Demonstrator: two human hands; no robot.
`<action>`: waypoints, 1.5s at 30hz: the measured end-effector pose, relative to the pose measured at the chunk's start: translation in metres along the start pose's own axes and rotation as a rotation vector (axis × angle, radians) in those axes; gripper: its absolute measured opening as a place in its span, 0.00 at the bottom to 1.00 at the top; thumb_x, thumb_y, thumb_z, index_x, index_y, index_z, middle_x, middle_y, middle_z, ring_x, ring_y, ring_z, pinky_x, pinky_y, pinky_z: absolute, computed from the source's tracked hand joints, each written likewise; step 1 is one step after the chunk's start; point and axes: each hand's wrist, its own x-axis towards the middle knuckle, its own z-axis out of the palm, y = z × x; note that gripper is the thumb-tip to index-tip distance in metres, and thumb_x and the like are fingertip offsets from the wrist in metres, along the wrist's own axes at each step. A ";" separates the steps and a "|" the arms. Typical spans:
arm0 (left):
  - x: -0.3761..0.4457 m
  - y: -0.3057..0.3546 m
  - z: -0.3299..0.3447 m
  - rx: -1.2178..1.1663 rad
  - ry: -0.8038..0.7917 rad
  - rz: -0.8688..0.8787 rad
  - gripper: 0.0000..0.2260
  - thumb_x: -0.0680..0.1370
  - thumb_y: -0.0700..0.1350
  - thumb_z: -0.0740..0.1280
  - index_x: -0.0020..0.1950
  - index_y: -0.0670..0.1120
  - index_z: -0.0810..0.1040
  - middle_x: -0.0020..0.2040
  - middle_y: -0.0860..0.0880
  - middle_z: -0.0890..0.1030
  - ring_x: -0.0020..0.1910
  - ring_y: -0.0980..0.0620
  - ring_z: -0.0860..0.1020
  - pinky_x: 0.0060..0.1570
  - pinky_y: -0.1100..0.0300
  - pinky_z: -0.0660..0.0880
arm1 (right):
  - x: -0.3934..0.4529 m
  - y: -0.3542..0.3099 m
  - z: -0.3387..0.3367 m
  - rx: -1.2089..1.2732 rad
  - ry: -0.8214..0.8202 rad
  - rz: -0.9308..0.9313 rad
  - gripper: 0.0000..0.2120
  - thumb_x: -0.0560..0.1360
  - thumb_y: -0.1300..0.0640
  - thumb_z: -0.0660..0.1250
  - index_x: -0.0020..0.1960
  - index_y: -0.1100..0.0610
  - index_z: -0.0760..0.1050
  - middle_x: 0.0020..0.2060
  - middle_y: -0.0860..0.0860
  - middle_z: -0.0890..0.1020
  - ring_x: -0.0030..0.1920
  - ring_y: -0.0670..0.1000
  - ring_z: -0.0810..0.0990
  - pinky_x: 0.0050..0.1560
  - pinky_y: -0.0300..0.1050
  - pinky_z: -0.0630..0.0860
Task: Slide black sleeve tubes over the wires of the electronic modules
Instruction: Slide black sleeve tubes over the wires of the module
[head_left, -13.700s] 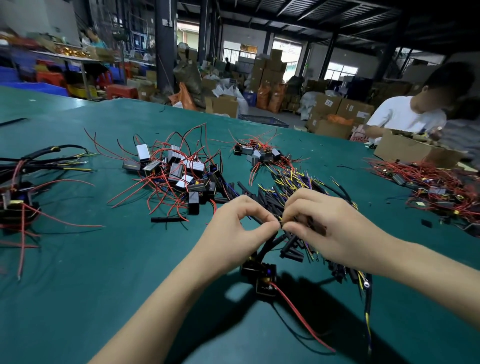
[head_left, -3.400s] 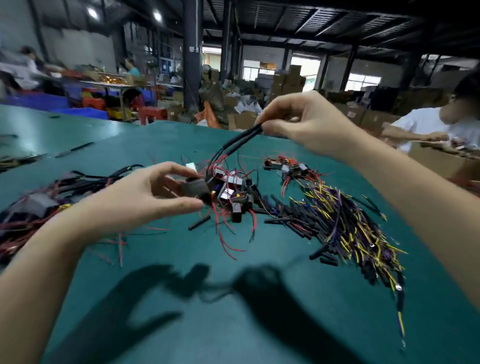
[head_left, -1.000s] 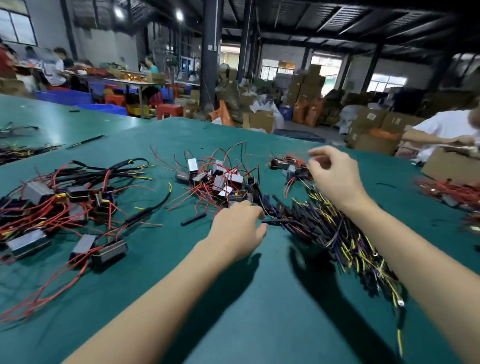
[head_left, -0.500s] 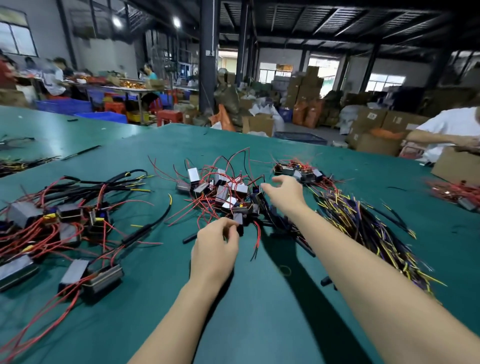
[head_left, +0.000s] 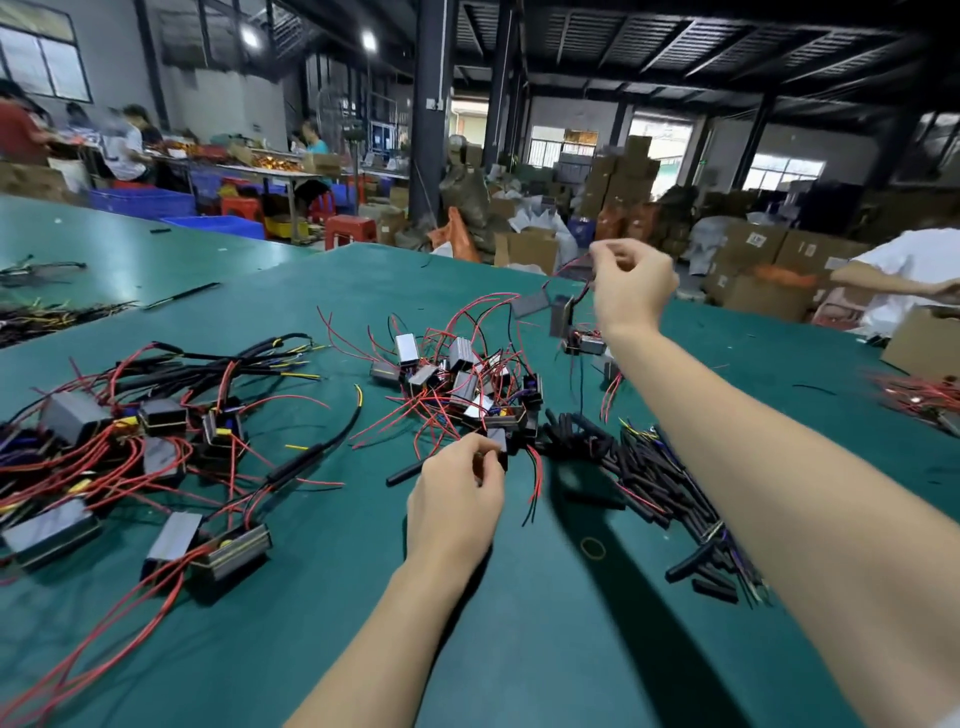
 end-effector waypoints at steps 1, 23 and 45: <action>0.000 0.000 0.000 -0.015 0.005 0.000 0.06 0.76 0.47 0.63 0.43 0.57 0.78 0.33 0.59 0.77 0.33 0.60 0.74 0.35 0.60 0.67 | 0.003 -0.006 -0.004 0.022 0.015 -0.019 0.08 0.76 0.57 0.66 0.47 0.60 0.82 0.38 0.52 0.82 0.46 0.52 0.78 0.47 0.43 0.74; -0.003 0.056 -0.043 -0.636 -0.670 -0.098 0.14 0.72 0.59 0.66 0.46 0.51 0.83 0.40 0.52 0.83 0.28 0.61 0.69 0.24 0.71 0.62 | -0.100 -0.007 -0.111 0.180 -1.039 0.536 0.07 0.76 0.60 0.66 0.40 0.60 0.79 0.27 0.49 0.76 0.28 0.44 0.71 0.27 0.31 0.66; -0.008 0.034 -0.018 -0.863 -0.614 -0.239 0.14 0.67 0.56 0.70 0.43 0.48 0.85 0.42 0.47 0.85 0.27 0.60 0.70 0.23 0.71 0.62 | -0.114 0.041 -0.117 0.421 -0.820 0.475 0.07 0.75 0.67 0.65 0.51 0.61 0.79 0.37 0.52 0.81 0.33 0.46 0.76 0.35 0.35 0.74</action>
